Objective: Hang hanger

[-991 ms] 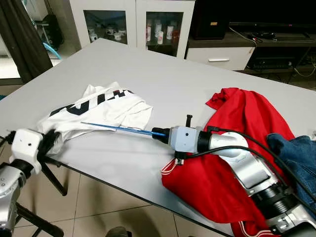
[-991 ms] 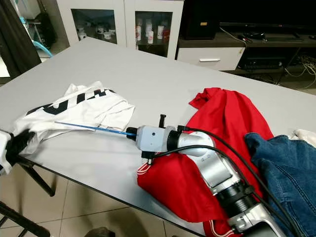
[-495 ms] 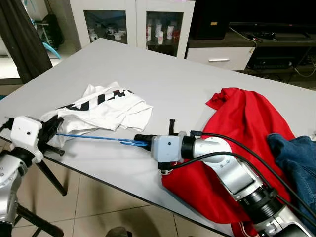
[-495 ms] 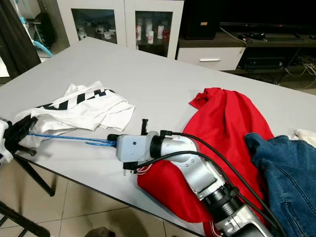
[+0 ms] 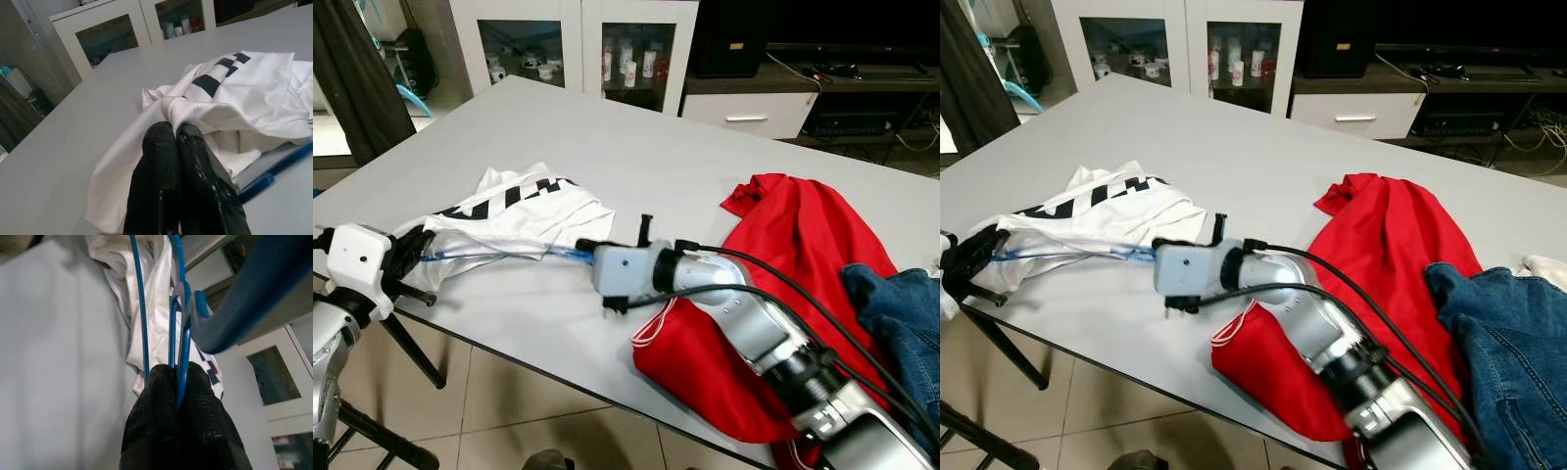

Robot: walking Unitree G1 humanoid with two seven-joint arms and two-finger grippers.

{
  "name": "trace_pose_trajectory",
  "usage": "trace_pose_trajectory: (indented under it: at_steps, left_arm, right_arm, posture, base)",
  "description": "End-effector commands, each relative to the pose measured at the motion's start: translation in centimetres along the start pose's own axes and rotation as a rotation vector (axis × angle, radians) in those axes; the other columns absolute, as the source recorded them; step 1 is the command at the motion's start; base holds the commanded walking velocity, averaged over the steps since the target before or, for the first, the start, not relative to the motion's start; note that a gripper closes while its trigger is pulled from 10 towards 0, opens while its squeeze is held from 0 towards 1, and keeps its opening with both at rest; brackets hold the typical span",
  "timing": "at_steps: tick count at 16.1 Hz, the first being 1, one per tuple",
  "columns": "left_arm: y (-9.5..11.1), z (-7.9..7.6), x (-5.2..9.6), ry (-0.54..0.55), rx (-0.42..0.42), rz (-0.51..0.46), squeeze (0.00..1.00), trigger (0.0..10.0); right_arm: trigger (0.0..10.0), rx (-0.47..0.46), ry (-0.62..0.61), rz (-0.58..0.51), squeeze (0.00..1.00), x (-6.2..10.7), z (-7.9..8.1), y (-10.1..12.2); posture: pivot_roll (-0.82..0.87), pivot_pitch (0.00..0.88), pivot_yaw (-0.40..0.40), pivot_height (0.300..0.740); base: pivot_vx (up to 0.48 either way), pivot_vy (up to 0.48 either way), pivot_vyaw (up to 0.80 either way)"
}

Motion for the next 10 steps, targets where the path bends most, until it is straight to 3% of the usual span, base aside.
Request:
trace_pose_trajectory:
  at_steps: [1,4,10]
  left_arm:
    - [2.6,-0.6,-0.9,-0.05,-0.046,-0.097,0.0,0.0]
    - [3.0,-0.4,-0.9,-0.055,-0.056,-0.103,0.0,0.0]
    - [2.4,-0.4,-0.2,-0.057,-0.06,-0.074,0.0,0.0]
  right_arm:
    - [10.0,0.055,0.04,0.005,0.0,-1.2,0.8,0.7]
    - [10.0,0.069,0.053,0.02,0.0,-1.8,0.9,0.8]
    - [10.0,-0.009,0.132,0.057,0.0,2.3,0.8,-2.1]
  posture:
    - [0.09,0.0,0.017,0.74]
    - [0.1,0.0,0.019,0.74]
    - [0.1,0.0,0.02,0.74]
  base:
    - [0.0,0.0,0.0]
    - [0.0,0.0,0.0]
    - [0.0,0.0,0.0]
Point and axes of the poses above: a point about 5 cm out from each wrist's last joint towards the gripper, its own x axis pointing back from the gripper into the wrist, its own y axis along the axis of the wrist's last joint, z = x × y, the point moved 3 cm from there along -x, pointing out of the wrist towards the gripper, and after that the axes turned 15 degrees about -x, right-handed, at the moved point
